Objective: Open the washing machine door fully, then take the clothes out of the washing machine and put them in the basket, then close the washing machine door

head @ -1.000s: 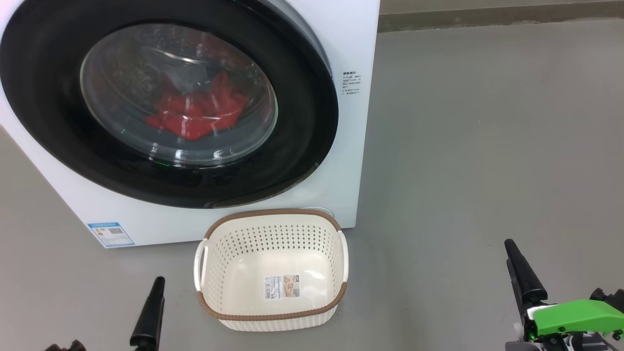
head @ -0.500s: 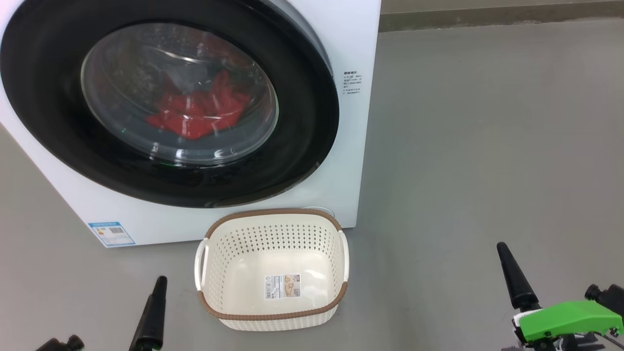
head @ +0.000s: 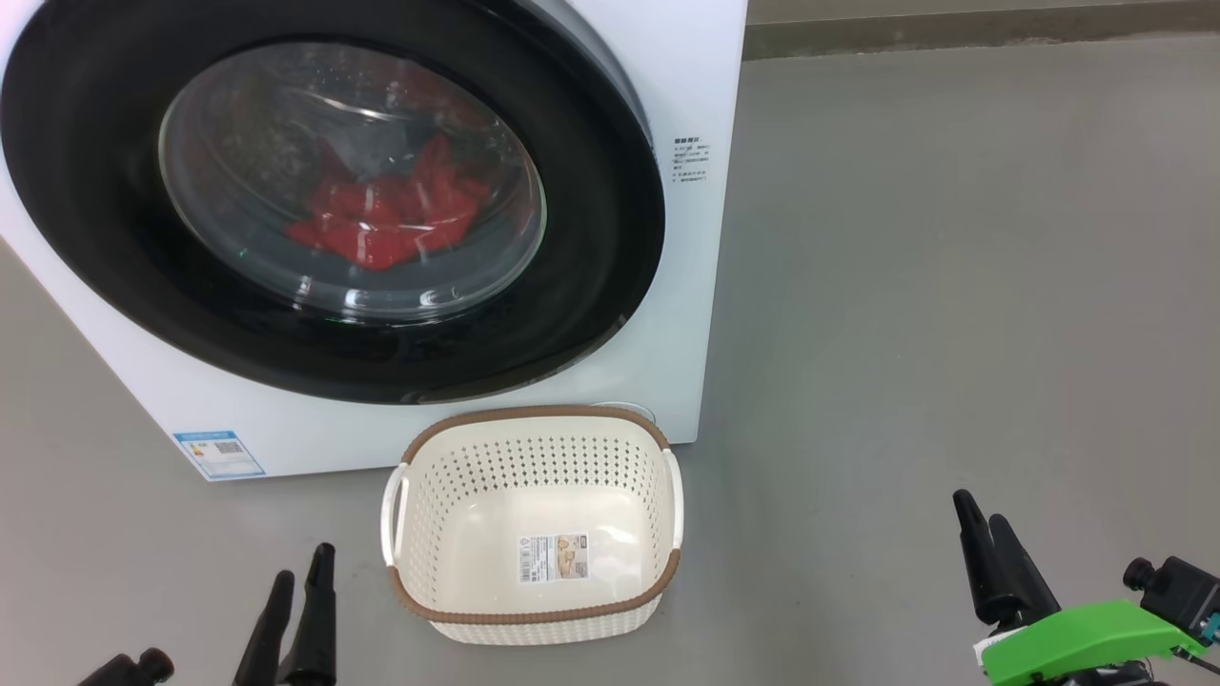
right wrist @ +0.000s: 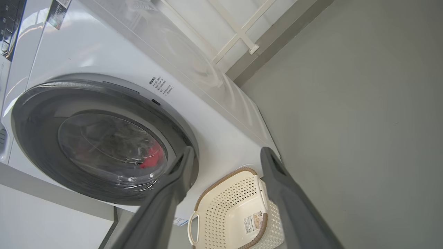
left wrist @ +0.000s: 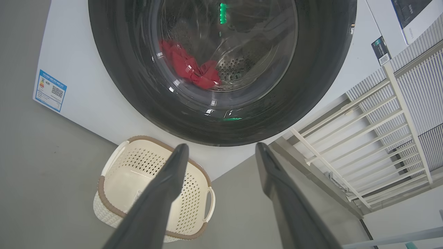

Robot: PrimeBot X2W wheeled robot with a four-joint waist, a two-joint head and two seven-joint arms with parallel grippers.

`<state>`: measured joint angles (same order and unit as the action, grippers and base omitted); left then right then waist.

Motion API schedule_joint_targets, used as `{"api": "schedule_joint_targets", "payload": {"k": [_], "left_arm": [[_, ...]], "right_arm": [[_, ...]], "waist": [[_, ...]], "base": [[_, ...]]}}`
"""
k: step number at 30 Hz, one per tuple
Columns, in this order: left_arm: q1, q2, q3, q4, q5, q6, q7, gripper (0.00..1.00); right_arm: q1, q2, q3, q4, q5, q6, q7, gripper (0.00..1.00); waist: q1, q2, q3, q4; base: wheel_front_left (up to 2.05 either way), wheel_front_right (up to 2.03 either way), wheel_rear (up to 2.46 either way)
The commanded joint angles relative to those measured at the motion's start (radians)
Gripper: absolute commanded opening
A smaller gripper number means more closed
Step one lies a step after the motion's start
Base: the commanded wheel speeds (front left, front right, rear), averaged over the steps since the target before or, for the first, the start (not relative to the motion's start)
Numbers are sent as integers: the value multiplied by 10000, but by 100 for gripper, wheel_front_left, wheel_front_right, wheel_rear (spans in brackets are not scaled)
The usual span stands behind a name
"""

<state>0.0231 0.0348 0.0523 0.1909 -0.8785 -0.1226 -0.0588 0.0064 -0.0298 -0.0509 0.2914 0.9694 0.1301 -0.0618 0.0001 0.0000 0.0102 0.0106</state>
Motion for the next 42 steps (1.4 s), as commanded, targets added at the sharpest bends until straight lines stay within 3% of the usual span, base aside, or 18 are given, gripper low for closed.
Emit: {"api": "schedule_joint_targets", "payload": {"k": [1,42], "left_arm": [[-89,101,132,-353,387,-38,-162,100],[244,133,50,-861,5229,-66,-1376,100]], "right_arm": [[-63,-156,146,-299,-358,4,-143,100],[229,-243,394,-541,-4746,5,-1349,100]], "waist": [[-1,0,3,-4],[-1,0,211,-103]], "base": [[0,0,0],[0,0,0]]}}
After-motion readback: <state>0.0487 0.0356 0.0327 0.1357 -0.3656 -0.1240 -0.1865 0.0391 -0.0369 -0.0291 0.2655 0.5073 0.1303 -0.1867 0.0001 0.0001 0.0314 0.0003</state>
